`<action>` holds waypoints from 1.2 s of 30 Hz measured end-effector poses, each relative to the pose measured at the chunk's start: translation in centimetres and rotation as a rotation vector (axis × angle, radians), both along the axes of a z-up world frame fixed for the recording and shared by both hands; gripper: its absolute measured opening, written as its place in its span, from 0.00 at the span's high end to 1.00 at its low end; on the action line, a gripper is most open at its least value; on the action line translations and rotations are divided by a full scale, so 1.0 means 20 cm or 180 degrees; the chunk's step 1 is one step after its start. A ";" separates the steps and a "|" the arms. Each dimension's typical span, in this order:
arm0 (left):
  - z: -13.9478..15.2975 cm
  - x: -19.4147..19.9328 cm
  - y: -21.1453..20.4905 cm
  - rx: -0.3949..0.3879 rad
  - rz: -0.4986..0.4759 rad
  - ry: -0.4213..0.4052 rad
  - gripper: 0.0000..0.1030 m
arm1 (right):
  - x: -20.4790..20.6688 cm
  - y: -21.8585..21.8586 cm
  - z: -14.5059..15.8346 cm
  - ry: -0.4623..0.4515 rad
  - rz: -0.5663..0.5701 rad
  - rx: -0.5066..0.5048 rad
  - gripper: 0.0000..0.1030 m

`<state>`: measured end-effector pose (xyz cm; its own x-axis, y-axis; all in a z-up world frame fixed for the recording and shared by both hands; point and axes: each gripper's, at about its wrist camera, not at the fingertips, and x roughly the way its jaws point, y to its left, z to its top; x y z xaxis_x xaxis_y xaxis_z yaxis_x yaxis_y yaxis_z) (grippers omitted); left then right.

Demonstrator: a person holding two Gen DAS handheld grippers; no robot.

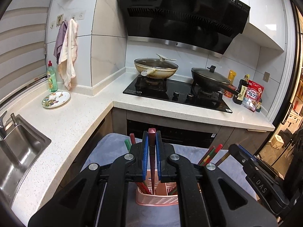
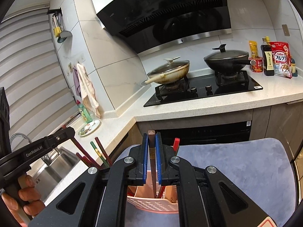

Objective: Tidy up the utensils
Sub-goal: 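Open both tools to release the chopsticks in the holder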

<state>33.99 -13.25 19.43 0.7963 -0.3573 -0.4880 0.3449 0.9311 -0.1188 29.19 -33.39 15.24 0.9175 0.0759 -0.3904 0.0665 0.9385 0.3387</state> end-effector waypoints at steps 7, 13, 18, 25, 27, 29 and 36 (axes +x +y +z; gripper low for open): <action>0.02 -0.06 0.03 0.0000 0.0085 -0.0009 0.65 | -0.09 0.02 0.07 -0.0081 0.0014 -0.0006 0.88; 0.09 -0.22 0.03 0.0176 0.0176 -0.0201 0.53 | -0.23 0.02 0.15 -0.0144 0.0006 -0.0023 0.80; 0.11 -0.34 0.05 0.0271 0.0205 -0.0237 0.45 | -0.35 0.02 0.16 -0.0127 -0.0010 -0.0047 0.72; 0.10 -0.45 0.09 0.0309 0.0260 -0.0191 0.43 | -0.49 0.03 0.13 0.0005 -0.0023 -0.0028 0.69; 0.08 -0.48 0.11 0.0300 0.0273 -0.0179 0.41 | -0.54 0.04 0.12 0.0053 -0.0029 -0.0055 0.69; 0.07 -0.51 0.12 0.0302 0.0291 -0.0180 0.38 | -0.57 0.05 0.11 0.0109 -0.0036 -0.0064 0.69; 0.02 -0.61 0.14 0.0360 0.0304 -0.0144 0.38 | -0.67 0.12 0.06 0.0311 -0.0047 -0.0203 0.69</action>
<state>21.72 -10.40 19.90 0.8462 -0.2236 -0.4837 0.2567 0.9665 0.0023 15.70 -30.90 16.49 0.8756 0.0347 -0.4818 0.1104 0.9567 0.2695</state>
